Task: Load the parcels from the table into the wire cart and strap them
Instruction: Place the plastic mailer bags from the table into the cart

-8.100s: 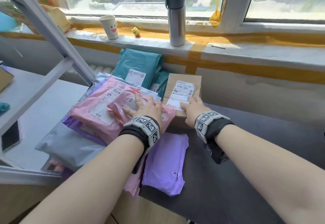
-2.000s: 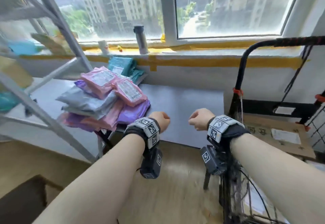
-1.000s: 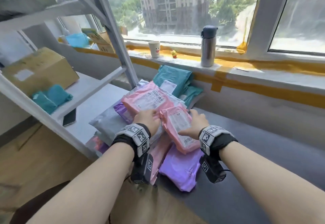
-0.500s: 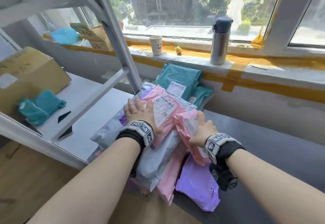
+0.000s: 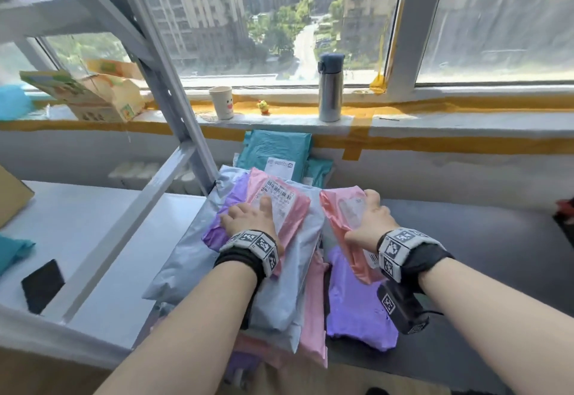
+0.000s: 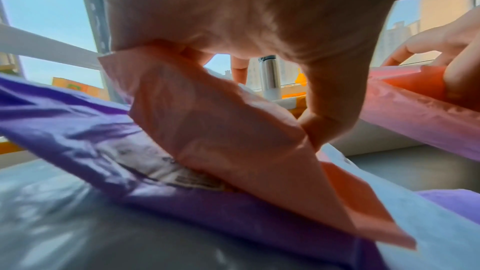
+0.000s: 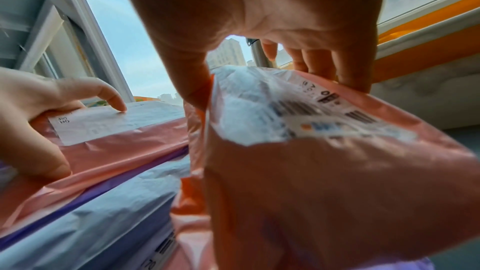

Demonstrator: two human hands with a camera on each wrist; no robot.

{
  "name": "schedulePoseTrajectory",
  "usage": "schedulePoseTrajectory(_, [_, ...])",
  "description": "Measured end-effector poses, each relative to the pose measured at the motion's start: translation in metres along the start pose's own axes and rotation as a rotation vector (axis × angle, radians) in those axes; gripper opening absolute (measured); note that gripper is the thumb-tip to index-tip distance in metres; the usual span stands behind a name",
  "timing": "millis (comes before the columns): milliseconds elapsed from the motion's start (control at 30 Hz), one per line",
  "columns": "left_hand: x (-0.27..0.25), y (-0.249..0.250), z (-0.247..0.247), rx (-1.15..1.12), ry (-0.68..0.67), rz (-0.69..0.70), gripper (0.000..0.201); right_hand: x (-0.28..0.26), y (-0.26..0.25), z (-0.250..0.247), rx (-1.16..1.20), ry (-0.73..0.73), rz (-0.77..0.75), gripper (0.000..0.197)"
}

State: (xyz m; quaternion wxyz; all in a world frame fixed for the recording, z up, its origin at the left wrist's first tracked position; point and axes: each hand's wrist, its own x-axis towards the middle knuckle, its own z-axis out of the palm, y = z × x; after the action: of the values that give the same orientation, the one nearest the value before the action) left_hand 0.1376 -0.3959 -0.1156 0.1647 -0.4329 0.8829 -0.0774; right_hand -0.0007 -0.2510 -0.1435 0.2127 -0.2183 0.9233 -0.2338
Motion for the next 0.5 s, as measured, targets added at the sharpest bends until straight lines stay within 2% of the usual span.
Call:
schedulePoseTrajectory(267, [-0.001,0.024,-0.012,-0.114,0.113,0.142,0.076,-0.029,0.029,-0.023,0.112,0.196,0.134,0.091])
schedulePoseTrajectory(500, [-0.017,0.060,-0.032,-0.245,0.168,0.227,0.064,-0.047,0.058,-0.052,0.155,0.293,0.194,0.088])
